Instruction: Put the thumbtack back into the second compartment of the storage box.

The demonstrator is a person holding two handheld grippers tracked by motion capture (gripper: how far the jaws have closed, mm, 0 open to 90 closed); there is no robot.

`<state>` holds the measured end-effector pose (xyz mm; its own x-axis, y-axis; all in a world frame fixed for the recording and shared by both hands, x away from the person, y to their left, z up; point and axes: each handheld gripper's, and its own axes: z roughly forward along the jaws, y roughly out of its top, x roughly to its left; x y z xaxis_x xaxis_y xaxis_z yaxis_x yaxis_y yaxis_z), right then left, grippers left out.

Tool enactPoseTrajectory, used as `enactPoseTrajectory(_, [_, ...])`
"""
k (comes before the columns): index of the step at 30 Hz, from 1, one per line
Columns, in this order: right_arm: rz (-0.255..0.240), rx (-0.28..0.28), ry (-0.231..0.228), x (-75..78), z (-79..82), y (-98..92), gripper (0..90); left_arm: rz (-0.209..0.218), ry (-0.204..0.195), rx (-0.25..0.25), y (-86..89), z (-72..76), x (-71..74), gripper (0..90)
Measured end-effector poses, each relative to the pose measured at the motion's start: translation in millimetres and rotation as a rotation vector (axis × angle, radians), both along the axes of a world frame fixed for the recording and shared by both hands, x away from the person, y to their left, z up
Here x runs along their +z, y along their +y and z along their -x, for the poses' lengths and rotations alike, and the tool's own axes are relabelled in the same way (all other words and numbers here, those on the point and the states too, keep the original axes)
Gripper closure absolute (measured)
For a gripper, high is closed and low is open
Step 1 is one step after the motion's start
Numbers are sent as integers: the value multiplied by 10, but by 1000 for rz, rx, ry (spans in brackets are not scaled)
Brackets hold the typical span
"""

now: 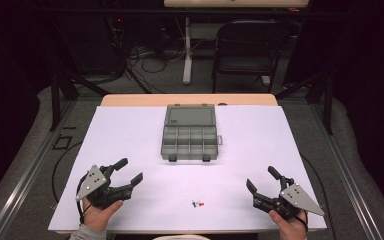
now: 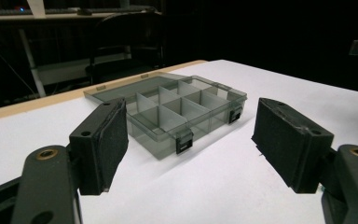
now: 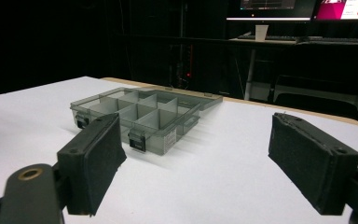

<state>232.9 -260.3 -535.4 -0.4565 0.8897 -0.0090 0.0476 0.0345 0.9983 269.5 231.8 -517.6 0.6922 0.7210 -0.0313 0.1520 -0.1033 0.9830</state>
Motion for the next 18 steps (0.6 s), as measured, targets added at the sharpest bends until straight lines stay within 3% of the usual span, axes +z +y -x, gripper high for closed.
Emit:
enactPoseTrajectory(5, [-1,5,12,-9,-2,6,168,-8,25,-20,-51,2,-27,256])
enactPoseTrajectory(7, [1,10,13,-8,-10,16,168,-31,38,-42,-87,10,-43,254])
enactPoseTrajectory(18, [7,35,20,-11,-35,45,168,-23,94,-89,-273,-26,15,260])
